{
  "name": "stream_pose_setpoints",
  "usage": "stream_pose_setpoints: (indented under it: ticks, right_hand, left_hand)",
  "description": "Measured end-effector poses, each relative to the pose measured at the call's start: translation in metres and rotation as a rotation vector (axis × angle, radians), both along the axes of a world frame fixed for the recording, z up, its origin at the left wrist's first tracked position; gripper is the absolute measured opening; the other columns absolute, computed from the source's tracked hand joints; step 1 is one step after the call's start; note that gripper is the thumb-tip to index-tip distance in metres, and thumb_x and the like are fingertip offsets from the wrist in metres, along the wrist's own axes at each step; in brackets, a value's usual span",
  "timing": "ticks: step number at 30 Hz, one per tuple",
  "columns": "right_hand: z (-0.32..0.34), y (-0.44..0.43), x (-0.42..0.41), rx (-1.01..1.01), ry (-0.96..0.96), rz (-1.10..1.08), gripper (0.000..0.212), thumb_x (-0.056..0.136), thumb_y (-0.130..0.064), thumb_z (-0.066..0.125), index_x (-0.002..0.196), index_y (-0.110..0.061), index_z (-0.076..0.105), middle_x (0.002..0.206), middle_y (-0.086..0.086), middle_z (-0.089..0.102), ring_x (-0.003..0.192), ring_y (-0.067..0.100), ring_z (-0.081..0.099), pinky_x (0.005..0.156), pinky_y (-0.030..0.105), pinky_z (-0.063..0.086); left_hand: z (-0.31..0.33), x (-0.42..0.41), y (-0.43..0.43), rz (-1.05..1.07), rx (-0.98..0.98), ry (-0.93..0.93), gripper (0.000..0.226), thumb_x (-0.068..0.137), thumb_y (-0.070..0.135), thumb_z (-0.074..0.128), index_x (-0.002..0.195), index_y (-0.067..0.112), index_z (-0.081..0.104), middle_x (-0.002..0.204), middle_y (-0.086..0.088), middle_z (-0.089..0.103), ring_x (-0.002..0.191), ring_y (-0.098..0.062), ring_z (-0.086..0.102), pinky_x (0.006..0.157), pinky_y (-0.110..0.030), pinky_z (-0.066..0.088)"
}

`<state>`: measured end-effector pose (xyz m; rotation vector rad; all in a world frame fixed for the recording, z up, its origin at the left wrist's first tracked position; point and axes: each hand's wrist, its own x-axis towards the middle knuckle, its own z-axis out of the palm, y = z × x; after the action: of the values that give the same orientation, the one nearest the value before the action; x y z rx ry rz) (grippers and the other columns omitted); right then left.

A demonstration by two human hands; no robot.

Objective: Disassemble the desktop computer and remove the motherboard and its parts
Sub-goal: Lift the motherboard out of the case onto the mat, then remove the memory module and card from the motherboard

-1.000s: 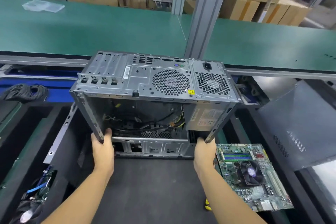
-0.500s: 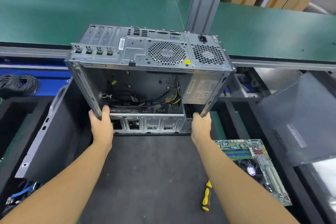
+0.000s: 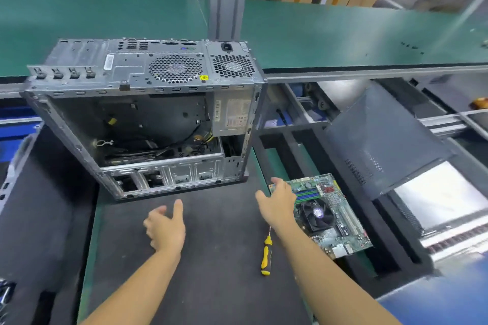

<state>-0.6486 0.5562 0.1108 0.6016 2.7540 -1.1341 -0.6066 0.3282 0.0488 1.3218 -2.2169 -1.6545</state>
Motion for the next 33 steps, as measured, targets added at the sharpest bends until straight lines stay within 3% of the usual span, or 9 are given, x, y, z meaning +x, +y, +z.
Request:
stream_pose_setpoints:
  ticks: [2,4,9,13,16,18,26,30,33]
  right_hand:
    - [0.002,0.028,0.013,0.137,-0.033,0.002,0.06,0.086,-0.036,0.062,0.139,-0.017,0.043,0.143,0.01,0.041,0.13,0.033,0.036,0.104,0.042,0.033]
    - [0.004,0.057,0.022,0.243,-0.079,-0.002,0.063,0.085,-0.042,0.062,0.14,-0.02,0.041,0.148,0.01,0.036,0.133,0.033,0.033,0.106,0.043,0.034]
    - [-0.002,0.12,0.039,0.352,-0.269,0.02,0.091,0.083,-0.065,0.058,0.155,-0.024,0.019,0.163,0.01,0.01,0.147,0.034,0.014,0.116,0.051,0.026]
    - [-0.015,0.142,0.044,0.393,-0.318,0.022,0.108,0.078,-0.074,0.059,0.157,-0.019,0.01,0.161,0.01,0.019,0.147,0.032,0.02,0.115,0.048,0.025]
    - [-0.025,0.141,0.043,0.341,-0.259,-0.009,0.102,0.075,-0.067,0.067,0.15,-0.013,0.024,0.148,0.008,0.044,0.136,0.029,0.041,0.11,0.043,0.037]
    - [-0.03,0.138,0.04,0.37,-0.22,-0.005,0.093,0.075,-0.064,0.068,0.142,-0.011,0.033,0.14,0.007,0.049,0.13,0.028,0.046,0.106,0.041,0.041]
    - [-0.034,0.136,0.038,0.496,-0.149,0.006,0.077,0.068,-0.067,0.065,0.12,-0.014,0.044,0.121,0.003,0.054,0.114,0.025,0.053,0.091,0.037,0.046]
    - [-0.025,0.121,0.044,0.597,-0.051,0.009,0.074,0.063,-0.068,0.058,0.112,-0.014,0.045,0.113,0.001,0.054,0.108,0.022,0.052,0.088,0.034,0.044]
    - [-0.009,0.1,0.047,0.546,0.042,-0.004,0.076,0.063,-0.068,0.055,0.114,-0.013,0.044,0.11,0.001,0.052,0.105,0.021,0.053,0.088,0.032,0.047]
  left_hand:
    - [-0.006,0.003,0.033,-0.202,0.101,0.065,0.038,0.093,0.047,0.061,0.114,0.017,0.053,0.119,-0.003,0.058,0.104,-0.024,0.058,0.093,-0.043,0.046]
    - [-0.007,0.0,0.063,-0.401,0.114,0.099,0.034,0.093,0.045,0.063,0.113,0.02,0.055,0.113,0.002,0.062,0.099,-0.017,0.06,0.089,-0.042,0.05]
    - [0.002,-0.011,0.131,-0.823,0.055,0.137,0.032,0.092,0.044,0.065,0.117,0.026,0.055,0.113,0.009,0.059,0.106,-0.01,0.058,0.077,-0.02,0.044]
    - [0.003,-0.014,0.18,-1.056,-0.05,0.099,0.048,0.091,0.048,0.064,0.132,0.028,0.05,0.126,0.009,0.051,0.119,-0.012,0.051,0.084,-0.02,0.044]
    - [0.001,-0.012,0.205,-1.142,-0.102,0.103,0.067,0.089,0.048,0.068,0.145,0.024,0.043,0.147,0.006,0.04,0.137,-0.014,0.038,0.109,-0.031,0.035]
    - [-0.001,-0.01,0.215,-1.148,-0.147,0.114,0.075,0.086,0.047,0.072,0.15,0.025,0.038,0.156,0.008,0.028,0.143,-0.017,0.027,0.116,-0.036,0.026]
    - [0.002,-0.015,0.212,-1.108,-0.247,0.172,0.092,0.078,0.048,0.08,0.154,0.034,0.03,0.157,0.015,0.017,0.143,-0.018,0.019,0.117,-0.042,0.022]
    - [0.012,-0.016,0.194,-1.225,-0.318,0.247,0.105,0.072,0.051,0.082,0.156,0.039,0.02,0.157,0.027,0.013,0.143,-0.01,0.016,0.117,-0.044,0.021]
    - [0.021,-0.014,0.177,-1.314,-0.406,0.285,0.116,0.066,0.055,0.083,0.157,0.039,0.013,0.157,0.025,0.015,0.142,-0.003,0.012,0.116,-0.041,0.017]
